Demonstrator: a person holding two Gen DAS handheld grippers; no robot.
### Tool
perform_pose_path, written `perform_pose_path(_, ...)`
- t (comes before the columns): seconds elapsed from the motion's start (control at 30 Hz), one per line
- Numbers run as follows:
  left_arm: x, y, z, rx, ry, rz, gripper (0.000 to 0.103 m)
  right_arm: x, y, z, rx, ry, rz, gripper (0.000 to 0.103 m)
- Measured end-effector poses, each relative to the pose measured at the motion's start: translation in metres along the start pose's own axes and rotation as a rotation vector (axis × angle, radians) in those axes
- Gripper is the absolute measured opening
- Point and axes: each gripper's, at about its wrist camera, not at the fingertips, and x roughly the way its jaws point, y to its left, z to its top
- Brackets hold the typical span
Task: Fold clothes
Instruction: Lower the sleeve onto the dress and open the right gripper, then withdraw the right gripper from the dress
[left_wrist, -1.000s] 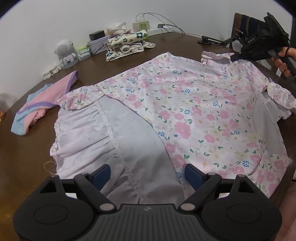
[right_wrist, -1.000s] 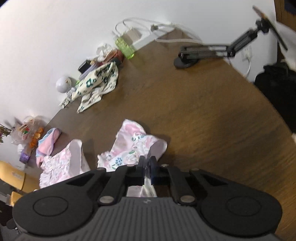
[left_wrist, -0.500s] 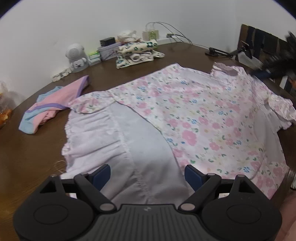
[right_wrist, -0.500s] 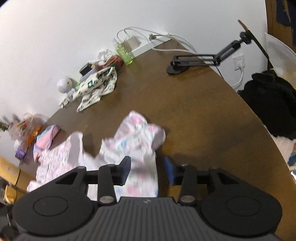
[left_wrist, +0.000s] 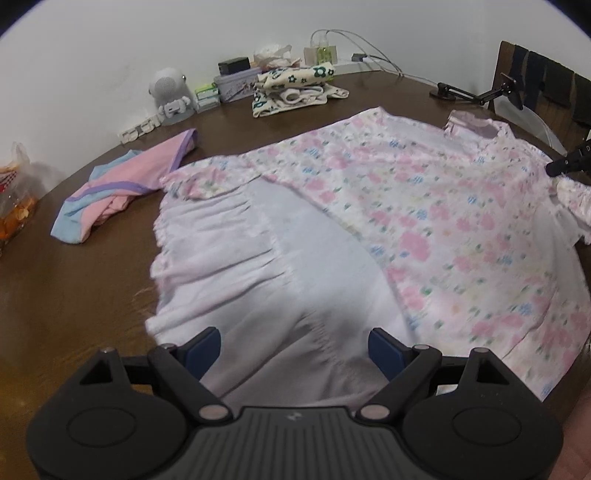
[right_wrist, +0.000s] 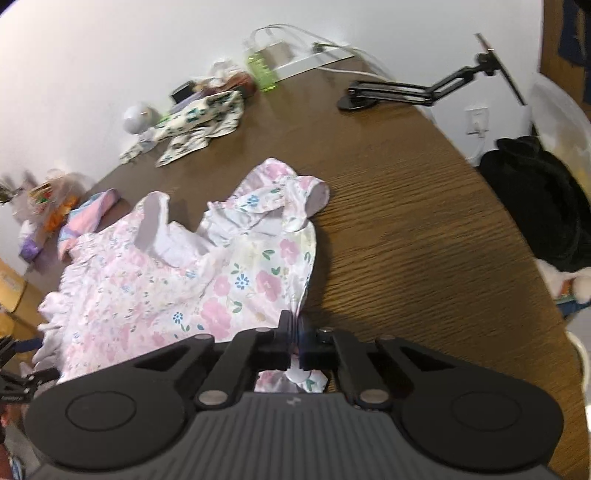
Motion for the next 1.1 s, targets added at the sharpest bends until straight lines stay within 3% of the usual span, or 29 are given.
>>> perform_pose_path(0.07,-0.004,0.001,-0.001,-0.004,-0.011,-0.002,0.087,-0.002,-0.001,-0.001,-0.005,-0.011,-0.034,0.003)
perform_pose_path(0.13,-0.009,0.001,-0.001,-0.008,-0.026,-0.005,0.087,-0.006,-0.001,-0.002,0.021,-0.025,0.000,0.007)
perform_pose_path(0.17,-0.011,0.002,-0.001,-0.009,-0.034,-0.006,0.087,-0.010,-0.001,-0.002,0.034,-0.038,0.012,0.016)
perform_pose_path(0.2,-0.013,0.002,-0.001,-0.011,-0.041,-0.007,0.087,-0.016,0.001,-0.003,0.033,-0.058,0.015,0.036)
perform_pose_path(0.27,-0.021,0.003,-0.003,-0.015,-0.064,-0.011,0.087,-0.031,0.010,-0.006,0.002,-0.109,0.009,0.055)
perform_pose_path(0.33,-0.034,0.004,-0.005,-0.022,-0.099,-0.019,0.088,-0.047,0.023,-0.013,-0.063,-0.152,0.000,0.066)
perform_pose_path(0.4,-0.048,0.002,-0.009,-0.029,-0.126,-0.027,0.092,-0.062,0.036,-0.022,-0.124,-0.182,-0.003,0.093)
perform_pose_path(0.47,-0.059,-0.005,-0.016,-0.031,-0.136,-0.027,0.100,-0.073,0.048,-0.034,-0.178,-0.194,-0.011,0.103)
perform_pose_path(0.73,-0.097,-0.042,-0.053,-0.035,-0.136,-0.019,0.102,-0.090,0.080,-0.095,-0.324,-0.121,-0.116,0.103)
perform_pose_path(0.93,-0.108,-0.056,-0.077,-0.116,-0.116,-0.017,0.102,-0.093,0.085,-0.132,-0.290,-0.116,-0.127,0.103)
perform_pose_path(1.1,-0.110,-0.061,-0.087,-0.110,-0.083,0.021,0.102,-0.089,0.088,-0.140,-0.310,-0.108,-0.147,0.103)
